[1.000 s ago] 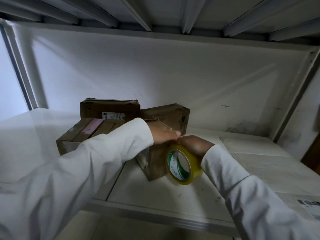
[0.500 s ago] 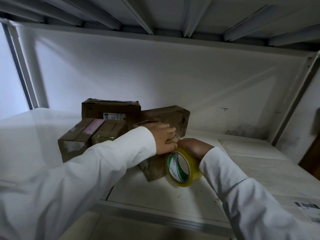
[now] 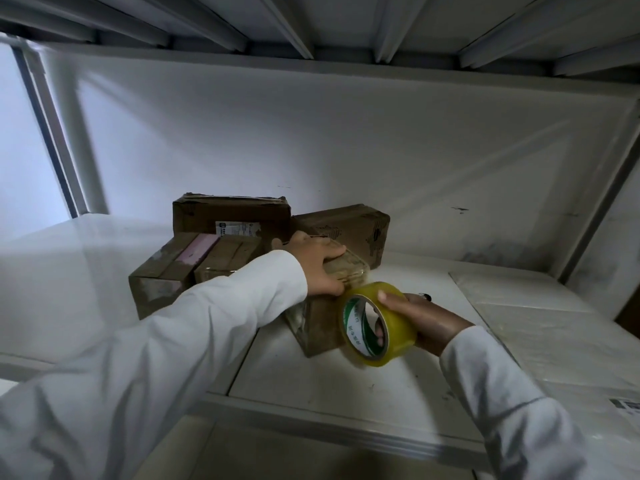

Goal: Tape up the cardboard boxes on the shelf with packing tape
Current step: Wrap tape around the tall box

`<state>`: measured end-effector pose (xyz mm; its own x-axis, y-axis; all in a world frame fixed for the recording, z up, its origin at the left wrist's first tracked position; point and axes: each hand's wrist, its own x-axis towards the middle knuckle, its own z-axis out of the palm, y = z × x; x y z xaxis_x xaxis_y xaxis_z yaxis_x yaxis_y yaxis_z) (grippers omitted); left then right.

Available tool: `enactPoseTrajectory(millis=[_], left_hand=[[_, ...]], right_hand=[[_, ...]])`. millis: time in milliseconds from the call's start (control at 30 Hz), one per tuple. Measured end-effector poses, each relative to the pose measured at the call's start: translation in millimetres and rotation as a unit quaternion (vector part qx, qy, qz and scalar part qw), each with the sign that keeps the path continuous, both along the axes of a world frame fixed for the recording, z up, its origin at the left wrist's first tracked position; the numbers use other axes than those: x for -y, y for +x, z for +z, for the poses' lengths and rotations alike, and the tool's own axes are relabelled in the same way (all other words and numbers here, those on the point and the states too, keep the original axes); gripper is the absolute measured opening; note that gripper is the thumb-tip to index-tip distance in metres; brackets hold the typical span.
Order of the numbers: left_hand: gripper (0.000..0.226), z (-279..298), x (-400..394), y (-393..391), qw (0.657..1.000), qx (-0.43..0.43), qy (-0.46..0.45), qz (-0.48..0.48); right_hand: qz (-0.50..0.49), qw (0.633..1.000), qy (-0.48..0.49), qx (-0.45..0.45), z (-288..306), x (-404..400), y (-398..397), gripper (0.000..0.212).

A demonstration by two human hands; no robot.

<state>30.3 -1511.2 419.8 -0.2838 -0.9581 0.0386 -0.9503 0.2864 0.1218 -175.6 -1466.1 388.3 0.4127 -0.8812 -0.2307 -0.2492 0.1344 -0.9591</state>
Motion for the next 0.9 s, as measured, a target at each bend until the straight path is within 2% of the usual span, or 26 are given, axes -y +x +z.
enactPoseTrajectory(millis=[33,100,167,233,300,367,433,500,600,633,700,767,833,900], left_hand=[[0.084,3,1,1,1.000,-0.030,0.001,0.005],[0.084,13,4,5,0.986,-0.163,0.024,0.029],[0.064,23,6,10,0.949,-0.305,0.070,0.029],[0.037,23,5,10,0.907,-0.386,0.165,0.036],[0.021,12,6,8,0.874,-0.419,0.233,0.084],[0.021,0,7,7,0.858,-0.442,0.230,0.124],[0.031,-11,18,13,0.869,-0.440,0.188,0.124],[0.032,-18,21,16,0.874,-0.449,0.150,0.110],[0.028,-31,18,18,0.815,-0.527,0.202,0.135],[0.028,-36,16,18,0.806,-0.526,0.231,0.144],[0.032,-46,12,19,0.814,-0.481,0.269,0.182],[0.037,-52,12,23,0.821,-0.474,0.256,0.189],[0.036,-46,16,25,0.865,-0.441,0.182,0.155],[0.047,-33,18,19,0.921,-0.346,0.133,0.117]], right_hand=[[0.021,0.999,-0.014,0.019,4,2,-3,0.041],[0.043,0.995,-0.055,0.072,20,9,-9,0.047],[0.018,0.985,-0.099,0.137,39,17,-13,0.054],[0.006,0.975,-0.116,0.188,53,20,-8,0.049],[-0.007,0.973,-0.098,0.208,57,22,3,0.042],[-0.039,0.976,-0.097,0.189,54,25,14,0.041],[-0.071,0.979,-0.113,0.151,50,32,21,0.043],[-0.103,0.979,-0.123,0.124,49,39,27,0.042],[-0.134,0.976,-0.130,0.115,45,46,37,0.042],[-0.137,0.975,-0.133,0.110,42,46,42,0.042],[-0.146,0.975,-0.138,0.094,34,46,52,0.041],[-0.180,0.968,-0.138,0.108,25,45,61,0.037],[-0.210,0.957,-0.143,0.137,21,48,64,0.038],[-0.211,0.956,-0.144,0.144,19,50,64,0.040]])
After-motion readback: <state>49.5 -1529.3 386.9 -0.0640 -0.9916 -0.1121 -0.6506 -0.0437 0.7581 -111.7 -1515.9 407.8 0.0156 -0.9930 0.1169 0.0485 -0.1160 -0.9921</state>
